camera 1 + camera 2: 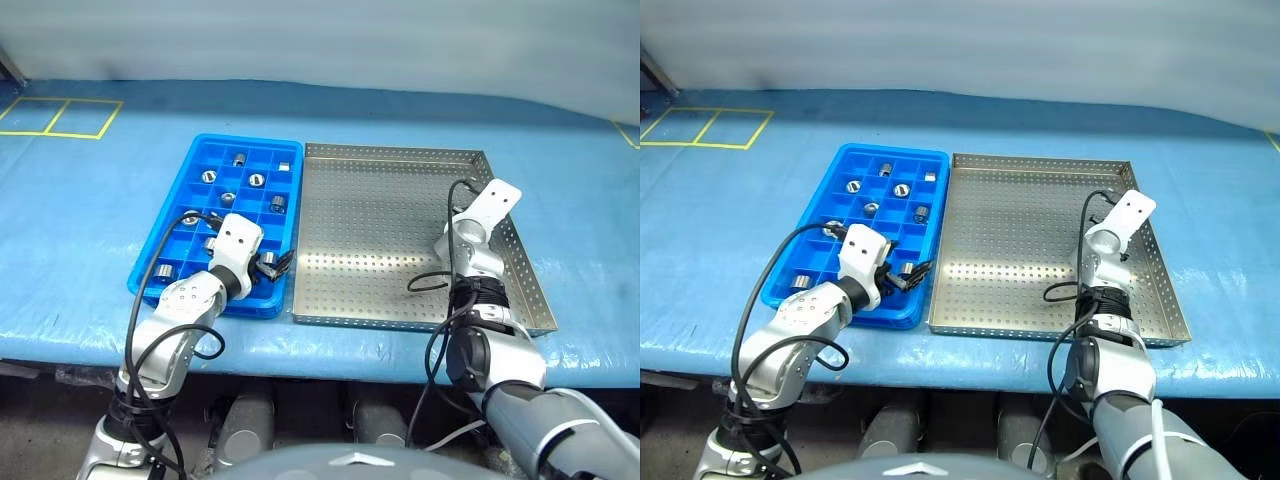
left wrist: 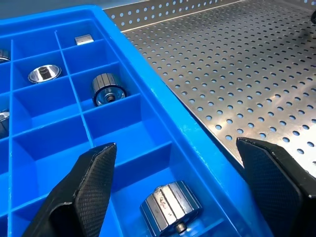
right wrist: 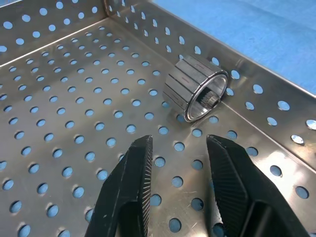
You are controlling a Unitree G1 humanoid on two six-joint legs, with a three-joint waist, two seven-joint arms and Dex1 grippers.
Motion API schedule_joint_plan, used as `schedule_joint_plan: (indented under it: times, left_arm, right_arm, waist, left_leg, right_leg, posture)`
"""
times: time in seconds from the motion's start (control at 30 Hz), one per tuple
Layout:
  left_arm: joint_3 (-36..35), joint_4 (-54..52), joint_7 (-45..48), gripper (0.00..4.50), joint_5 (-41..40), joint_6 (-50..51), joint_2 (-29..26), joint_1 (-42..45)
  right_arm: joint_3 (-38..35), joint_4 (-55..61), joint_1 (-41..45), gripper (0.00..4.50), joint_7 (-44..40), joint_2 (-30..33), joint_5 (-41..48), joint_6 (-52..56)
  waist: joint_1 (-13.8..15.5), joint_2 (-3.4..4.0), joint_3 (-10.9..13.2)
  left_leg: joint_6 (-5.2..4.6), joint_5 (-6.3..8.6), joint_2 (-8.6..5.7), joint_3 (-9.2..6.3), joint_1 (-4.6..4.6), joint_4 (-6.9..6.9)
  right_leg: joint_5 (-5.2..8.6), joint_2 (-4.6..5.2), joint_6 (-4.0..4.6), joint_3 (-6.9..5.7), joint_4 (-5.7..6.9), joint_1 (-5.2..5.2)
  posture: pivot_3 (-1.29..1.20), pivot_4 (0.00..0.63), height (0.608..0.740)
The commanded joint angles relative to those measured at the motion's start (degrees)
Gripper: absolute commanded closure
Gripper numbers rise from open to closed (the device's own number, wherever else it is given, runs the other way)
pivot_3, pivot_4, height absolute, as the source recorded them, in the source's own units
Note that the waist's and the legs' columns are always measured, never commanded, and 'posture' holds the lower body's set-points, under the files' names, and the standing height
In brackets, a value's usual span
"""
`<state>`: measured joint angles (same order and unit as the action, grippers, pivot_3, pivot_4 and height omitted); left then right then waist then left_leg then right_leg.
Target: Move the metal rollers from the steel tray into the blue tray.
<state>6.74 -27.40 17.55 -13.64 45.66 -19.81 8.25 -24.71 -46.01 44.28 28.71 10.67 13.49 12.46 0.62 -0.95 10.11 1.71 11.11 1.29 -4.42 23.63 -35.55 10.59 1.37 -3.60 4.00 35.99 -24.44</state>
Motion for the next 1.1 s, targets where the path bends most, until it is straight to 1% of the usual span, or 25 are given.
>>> schedule_joint_plan:
  times: [0.03, 0.17, 0.27, 0.3, 0.4, 0.47, 0.7, 0.87, 1.1]
  left_arm:
    - [-0.15, -2.49, -0.03, 0.26, 0.19, -0.59, 0.07, 0.65]
    - [-0.15, -2.70, -0.15, 0.26, 0.31, -0.52, -0.05, 0.38]
    - [-0.24, -3.04, -0.31, 0.26, 0.27, -0.31, -0.02, 0.26]
    - [-0.31, -3.20, -0.34, 0.26, 0.27, -0.25, -0.07, 0.13]
    - [-0.44, -3.64, -0.43, 0.26, 0.23, -0.06, -0.19, -0.23]
    - [-0.46, -3.79, -0.48, 0.26, 0.22, 0.09, -0.23, -0.28]
    - [-0.10, -4.10, -0.46, 0.26, 0.19, 0.51, -0.28, -0.14]
    - [0.91, -4.44, -0.23, 0.26, 0.14, 0.97, -0.14, -0.12]
    - [1.29, -4.31, -0.18, 0.26, 0.20, 1.11, -0.07, -0.01]
  right_arm:
    - [-1.17, -1.10, 2.50, 2.67, -0.95, 0.99, 0.92, -2.90]
    - [-1.40, -5.26, 4.72, 2.67, -2.38, 2.42, 1.15, -3.30]
    - [-1.36, -7.86, 5.83, 2.14, -2.85, 3.16, 1.10, -4.35]
    - [-1.51, -8.40, 6.07, 1.89, -2.82, 3.20, 1.25, -4.86]
    - [-2.18, -10.36, 6.86, 0.90, -1.88, 3.46, 1.69, -6.59]
    - [-2.59, -11.47, 7.29, 0.28, -2.87, 3.54, 2.21, -7.98]
    - [-4.10, -17.03, 9.66, 0.28, -3.30, 5.12, 3.47, -12.46]
    - [-5.17, -20.91, 12.18, 0.28, -1.98, 6.76, 3.84, -15.70]
    - [-4.30, -22.90, 13.82, 0.28, -2.74, 7.14, 3.28, -15.25]
  waist:
    - [0.11, 0.00, 0.00]
    - [0.14, 0.00, 0.00]
    - [0.16, 0.00, 0.00]
    - [0.18, 0.00, 0.00]
    - [0.14, 0.00, 0.00]
    - [0.21, 0.00, 0.00]
    - [0.35, 0.00, 0.00]
    - [0.33, 0.00, 0.00]
    - [0.33, 0.00, 0.00]
  left_leg:
    - [0.00, 0.00, 0.00, 0.00, 0.00, 0.00]
    - [0.00, 0.00, -0.01, 0.01, 0.02, -0.02]
    - [0.00, 0.00, -0.01, 0.01, 0.02, 0.00]
    - [0.00, 0.00, -0.01, 0.00, 0.02, 0.00]
    - [-0.01, 0.00, -0.01, 0.00, 0.02, 0.01]
    - [-0.01, 0.00, -0.01, 0.00, 0.02, 0.01]
    - [-0.01, 0.00, -0.01, 0.00, 0.02, 0.01]
    - [-0.01, 0.00, -0.02, 0.01, 0.03, 0.01]
    - [-0.02, 0.00, -0.02, 0.00, 0.03, 0.02]
  right_leg:
    - [0.00, 0.00, 0.00, 0.00, 0.00, 0.00]
    - [0.00, 0.01, -0.01, 0.01, -0.02, 0.01]
    - [0.00, 0.01, 0.00, 0.01, -0.02, 0.00]
    - [0.00, 0.01, 0.00, 0.01, -0.02, 0.00]
    - [0.00, 0.01, 0.00, 0.00, -0.02, 0.01]
    - [0.00, 0.01, 0.00, 0.00, -0.02, 0.00]
    - [0.00, 0.01, 0.00, 0.01, -0.02, 0.01]
    - [0.00, 0.01, 0.00, 0.01, -0.04, 0.01]
    - [0.00, 0.00, 0.00, 0.01, -0.04, 0.01]
  posture:
    - [0.23, 0.150, 0.740]
    - [0.23, 0.150, 0.740]
    - [0.23, 0.150, 0.740]
    - [0.25, 0.150, 0.740]
    - [0.25, 0.150, 0.740]
    - [0.25, 0.150, 0.740]
    - [0.25, 0.150, 0.740]
    - [0.25, 0.150, 0.740]
    - [0.25, 0.150, 0.740]
